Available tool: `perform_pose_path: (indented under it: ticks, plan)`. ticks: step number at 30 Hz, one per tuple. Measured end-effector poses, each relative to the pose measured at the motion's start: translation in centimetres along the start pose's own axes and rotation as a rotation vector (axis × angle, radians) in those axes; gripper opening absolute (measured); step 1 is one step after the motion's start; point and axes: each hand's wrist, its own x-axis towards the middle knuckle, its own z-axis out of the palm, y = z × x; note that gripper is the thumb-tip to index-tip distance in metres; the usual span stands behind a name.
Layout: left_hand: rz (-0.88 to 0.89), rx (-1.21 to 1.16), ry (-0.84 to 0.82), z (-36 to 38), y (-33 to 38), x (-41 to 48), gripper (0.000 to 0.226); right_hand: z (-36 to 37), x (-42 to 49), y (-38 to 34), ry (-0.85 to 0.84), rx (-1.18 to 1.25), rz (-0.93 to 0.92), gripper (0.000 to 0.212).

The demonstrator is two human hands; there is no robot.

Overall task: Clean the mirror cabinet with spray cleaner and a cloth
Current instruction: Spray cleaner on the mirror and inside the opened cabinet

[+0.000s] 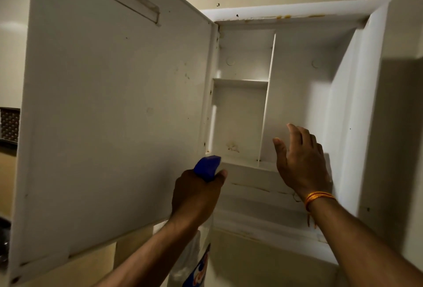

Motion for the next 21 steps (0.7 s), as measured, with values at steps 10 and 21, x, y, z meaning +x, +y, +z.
perform_pose_path:
  ticks: [10, 21]
  plan:
    - [-0.019, -0.053, 0.1, -0.9, -2.6, 0.1, 0.04, 0.2, 0.0, 0.0, 0.01, 0.0, 0.003, 0.058]
    - [-0.088, -0.018, 0.004, 0.8, -5.3, -1.9, 0.034, 0.1, -0.1, 0.1, -0.061, 0.074, 0.001, 0.064]
